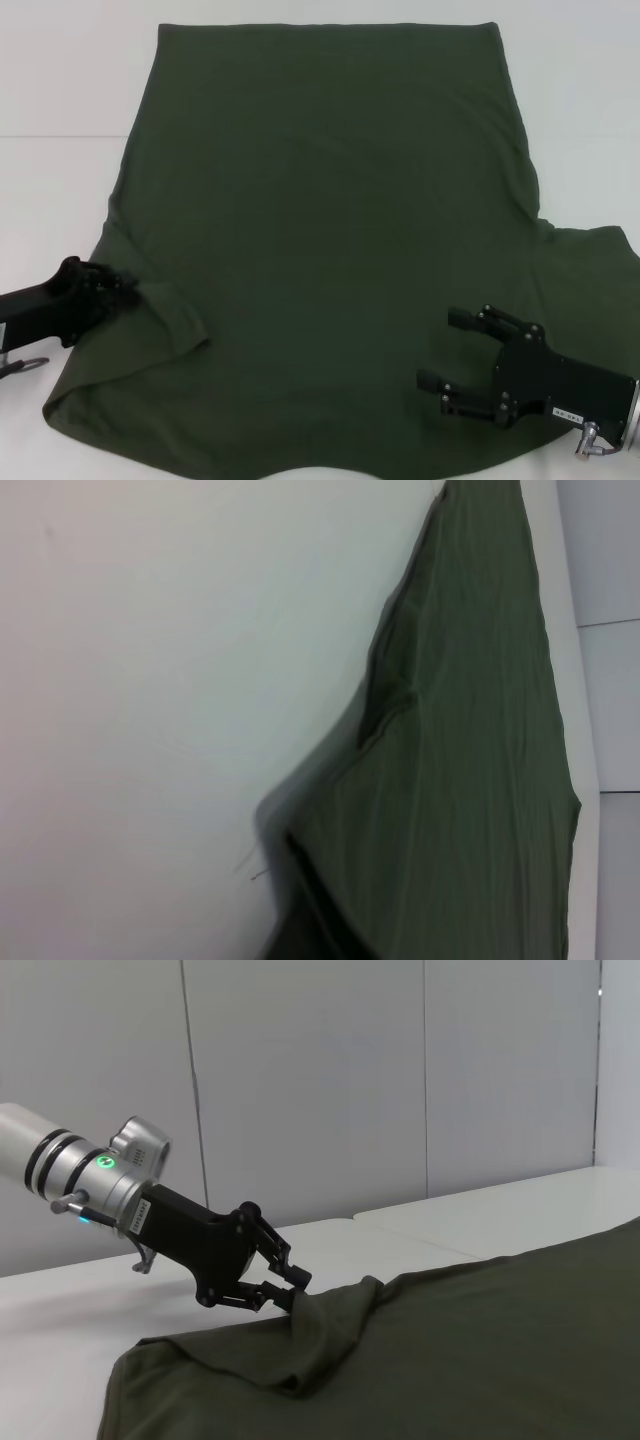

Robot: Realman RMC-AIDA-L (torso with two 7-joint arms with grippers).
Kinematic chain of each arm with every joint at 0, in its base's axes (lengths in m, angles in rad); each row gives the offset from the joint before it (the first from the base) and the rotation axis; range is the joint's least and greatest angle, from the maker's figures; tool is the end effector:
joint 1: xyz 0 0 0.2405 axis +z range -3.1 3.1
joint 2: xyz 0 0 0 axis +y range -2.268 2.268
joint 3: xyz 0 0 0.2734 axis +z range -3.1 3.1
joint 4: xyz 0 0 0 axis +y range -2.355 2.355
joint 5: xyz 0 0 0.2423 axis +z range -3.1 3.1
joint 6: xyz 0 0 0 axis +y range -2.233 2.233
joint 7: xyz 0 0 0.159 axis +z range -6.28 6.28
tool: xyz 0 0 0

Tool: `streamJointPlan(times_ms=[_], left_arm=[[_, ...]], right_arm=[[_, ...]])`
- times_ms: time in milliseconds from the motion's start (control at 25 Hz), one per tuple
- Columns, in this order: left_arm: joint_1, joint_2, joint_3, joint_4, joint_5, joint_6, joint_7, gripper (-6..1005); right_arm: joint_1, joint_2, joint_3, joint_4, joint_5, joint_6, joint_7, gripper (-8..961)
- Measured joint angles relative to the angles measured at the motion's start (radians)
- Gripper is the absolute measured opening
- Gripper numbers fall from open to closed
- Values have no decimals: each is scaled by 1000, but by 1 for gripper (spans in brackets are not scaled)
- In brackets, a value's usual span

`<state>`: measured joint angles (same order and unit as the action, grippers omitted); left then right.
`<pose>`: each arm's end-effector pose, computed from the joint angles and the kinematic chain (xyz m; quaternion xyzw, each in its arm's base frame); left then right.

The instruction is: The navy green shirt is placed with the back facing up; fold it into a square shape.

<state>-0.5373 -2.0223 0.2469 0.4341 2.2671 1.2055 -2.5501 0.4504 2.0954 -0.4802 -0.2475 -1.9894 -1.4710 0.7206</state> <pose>-0.3945 0.3748 -0.0054 -0.4882 -0.7985 -0.3181 0.1509 0.3346 0.3046 -0.0868 -0.9231 0.1405 0.2831 0.2191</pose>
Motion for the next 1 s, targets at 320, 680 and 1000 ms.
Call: streamJointPlan(times_ms=[320,680,1000], left_arm=[[-2,-4,0,0,0,-11,10,47],[-39,-1,3,15,0,-13,87,0],[-109,1,63,52,0,15,140,1]], right_arm=[[2,0,0,-1,1,-2,1,916],[4,0,0,0,1,-1,2,917],[1,1,0,2,1,-1,3,917]])
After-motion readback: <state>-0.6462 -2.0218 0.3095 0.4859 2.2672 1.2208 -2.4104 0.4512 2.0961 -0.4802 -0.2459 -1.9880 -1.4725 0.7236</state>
